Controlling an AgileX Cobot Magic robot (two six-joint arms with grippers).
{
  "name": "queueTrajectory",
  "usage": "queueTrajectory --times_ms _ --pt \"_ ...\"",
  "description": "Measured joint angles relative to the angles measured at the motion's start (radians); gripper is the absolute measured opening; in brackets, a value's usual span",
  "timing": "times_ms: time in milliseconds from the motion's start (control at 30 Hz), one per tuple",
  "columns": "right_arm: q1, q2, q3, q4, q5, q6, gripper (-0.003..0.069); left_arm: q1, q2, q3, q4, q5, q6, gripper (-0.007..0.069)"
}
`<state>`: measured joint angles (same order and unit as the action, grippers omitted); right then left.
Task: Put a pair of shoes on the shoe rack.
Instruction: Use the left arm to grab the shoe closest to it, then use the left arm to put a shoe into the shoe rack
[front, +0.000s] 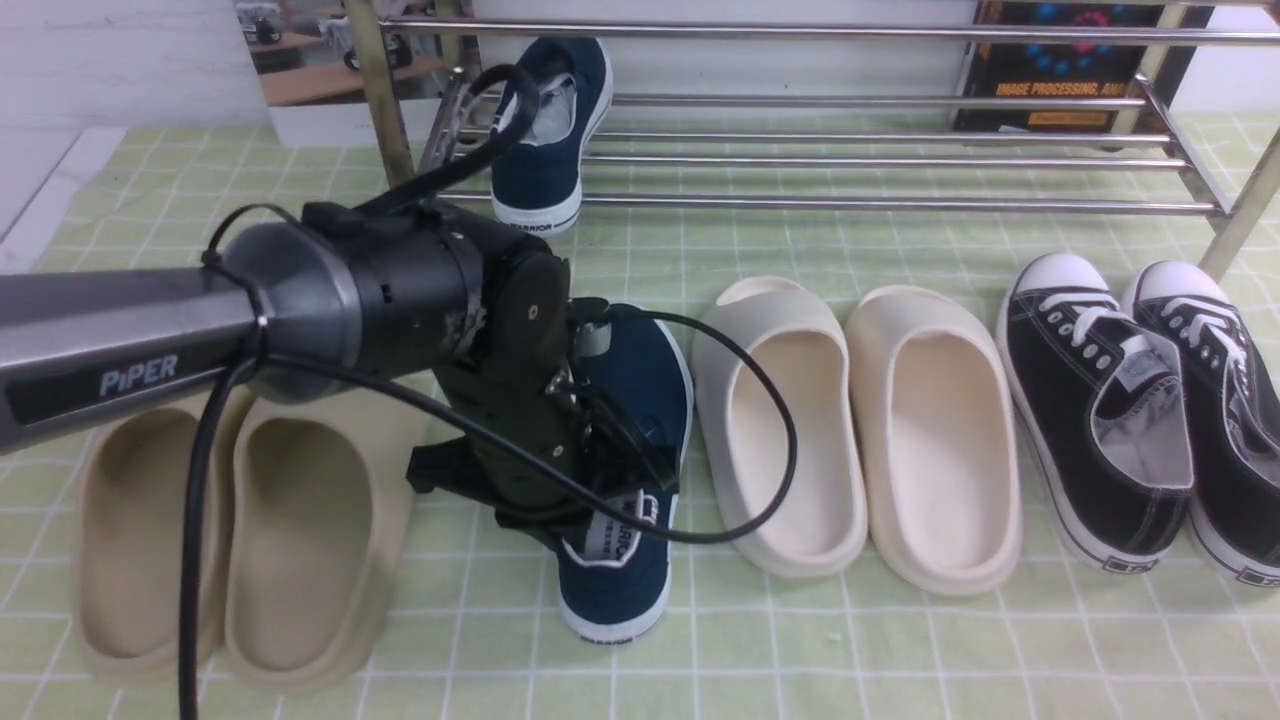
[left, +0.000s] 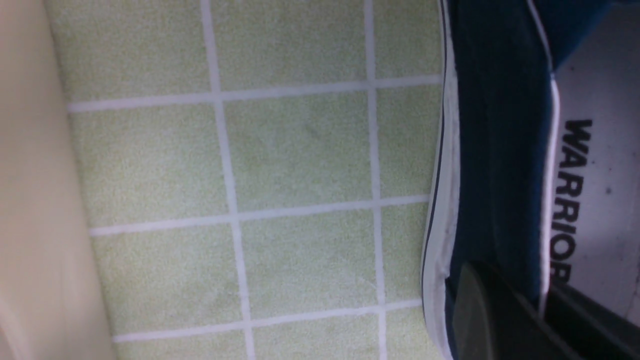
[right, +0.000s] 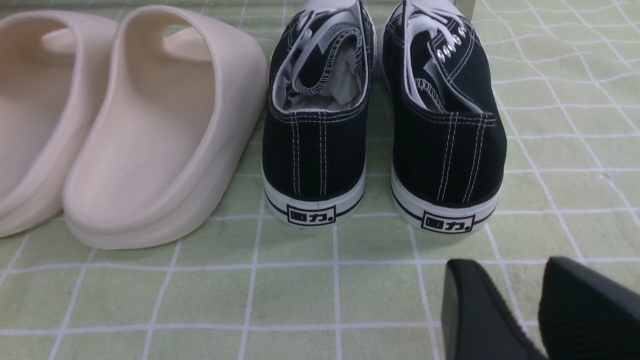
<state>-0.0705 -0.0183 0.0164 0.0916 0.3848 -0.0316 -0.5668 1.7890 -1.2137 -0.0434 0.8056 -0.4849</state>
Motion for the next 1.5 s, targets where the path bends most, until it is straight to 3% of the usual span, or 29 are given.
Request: queueTrajectory --times_ms 433,733,1200,1500 --pt "0.000 0.000 0.000 0.000 0.000 0.000 0.0239 0.033 -0.129 -0.184 0.001 0.062 -0.004 0.0011" --pt "0.000 0.000 0.000 0.000 0.000 0.000 0.0239 0.123 -0.006 -0.353 -0.001 -0.012 0.000 0.0011" --pt "0.000 0.000 0.000 0.000 0.000 0.000 0.0239 0.136 0.229 -0.631 -0.016 -0.029 0.006 0.0011" --pt "0.000 0.000 0.000 0.000 0.000 0.000 0.0239 0.176 0.308 -0.700 -0.024 -0.145 0.006 0.0011"
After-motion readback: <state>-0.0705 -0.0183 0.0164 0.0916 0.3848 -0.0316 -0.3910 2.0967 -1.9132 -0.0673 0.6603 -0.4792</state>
